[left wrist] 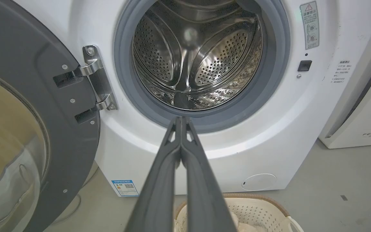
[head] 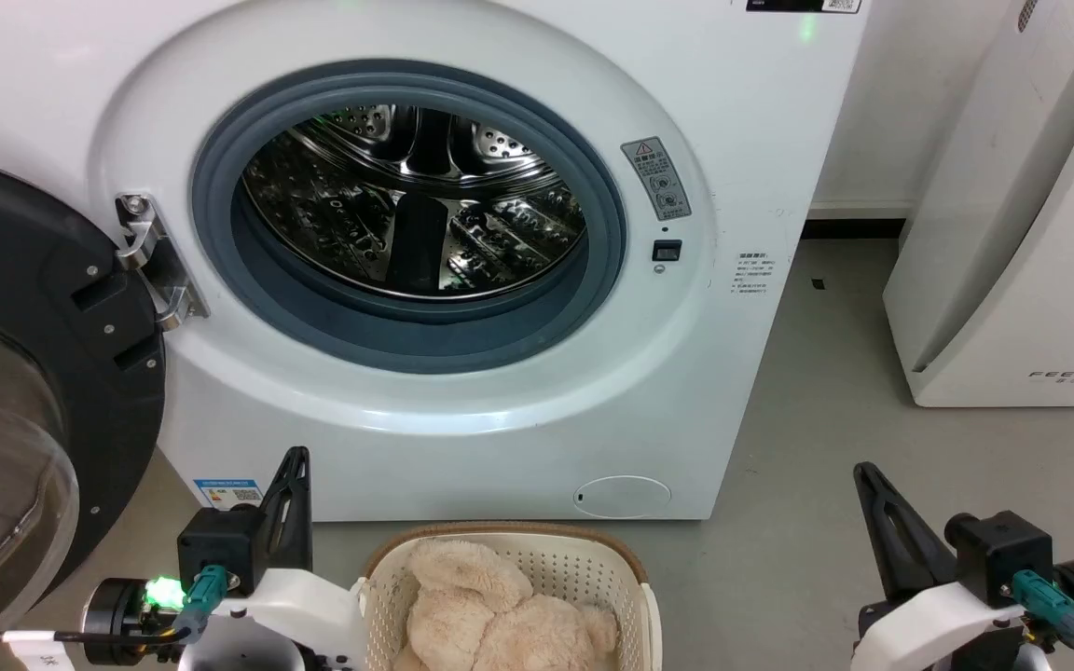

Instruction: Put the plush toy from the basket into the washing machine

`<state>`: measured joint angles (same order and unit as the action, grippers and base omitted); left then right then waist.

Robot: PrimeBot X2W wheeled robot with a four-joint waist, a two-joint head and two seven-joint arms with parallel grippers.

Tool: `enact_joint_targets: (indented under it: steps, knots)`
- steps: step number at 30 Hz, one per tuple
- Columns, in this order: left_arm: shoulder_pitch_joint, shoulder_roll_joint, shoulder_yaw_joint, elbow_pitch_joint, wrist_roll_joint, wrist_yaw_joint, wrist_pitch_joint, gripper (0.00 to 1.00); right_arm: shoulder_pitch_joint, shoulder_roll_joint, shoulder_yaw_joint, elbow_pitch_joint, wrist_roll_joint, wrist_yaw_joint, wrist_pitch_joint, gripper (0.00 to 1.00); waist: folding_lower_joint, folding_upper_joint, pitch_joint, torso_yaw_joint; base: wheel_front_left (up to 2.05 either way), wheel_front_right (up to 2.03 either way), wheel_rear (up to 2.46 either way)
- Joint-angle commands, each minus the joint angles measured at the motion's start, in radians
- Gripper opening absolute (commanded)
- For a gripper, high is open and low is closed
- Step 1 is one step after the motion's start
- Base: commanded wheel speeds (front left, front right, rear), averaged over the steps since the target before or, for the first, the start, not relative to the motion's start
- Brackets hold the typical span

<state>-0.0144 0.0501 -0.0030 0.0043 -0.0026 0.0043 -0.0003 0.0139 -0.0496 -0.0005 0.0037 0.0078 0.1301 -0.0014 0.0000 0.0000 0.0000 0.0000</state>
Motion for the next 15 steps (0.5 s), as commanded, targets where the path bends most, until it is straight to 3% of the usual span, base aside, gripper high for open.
enact_joint_targets:
  steps: [1,2,3,15]
  knots:
    - [0.014,0.000,0.003,-0.004,0.003,-0.004,0.000,0.00,-0.014,-0.001,0.000,-0.004,-0.008,0.001,0.001,0.00,0.0000,0.0000,0.000,0.000,0.00,0.00,0.00]
    - [0.014,0.000,0.003,-0.004,0.003,-0.004,0.000,0.00,-0.014,-0.001,0.000,-0.004,-0.008,0.001,0.001,0.00,0.0000,0.0000,0.000,0.000,0.00,0.00,0.00]
    - [0.014,0.000,0.003,-0.004,0.003,-0.004,0.000,1.00,-0.014,-0.001,0.000,-0.004,-0.008,0.001,0.001,1.00,0.0000,0.0000,0.000,0.000,0.00,0.00,0.00]
    - [-0.007,0.000,-0.012,0.009,-0.009,0.014,-0.020,1.00,-0.003,0.000,-0.010,-0.011,0.032,0.000,-0.020,1.00,0.0000,0.0000,0.006,-0.001,0.00,0.00,0.00]
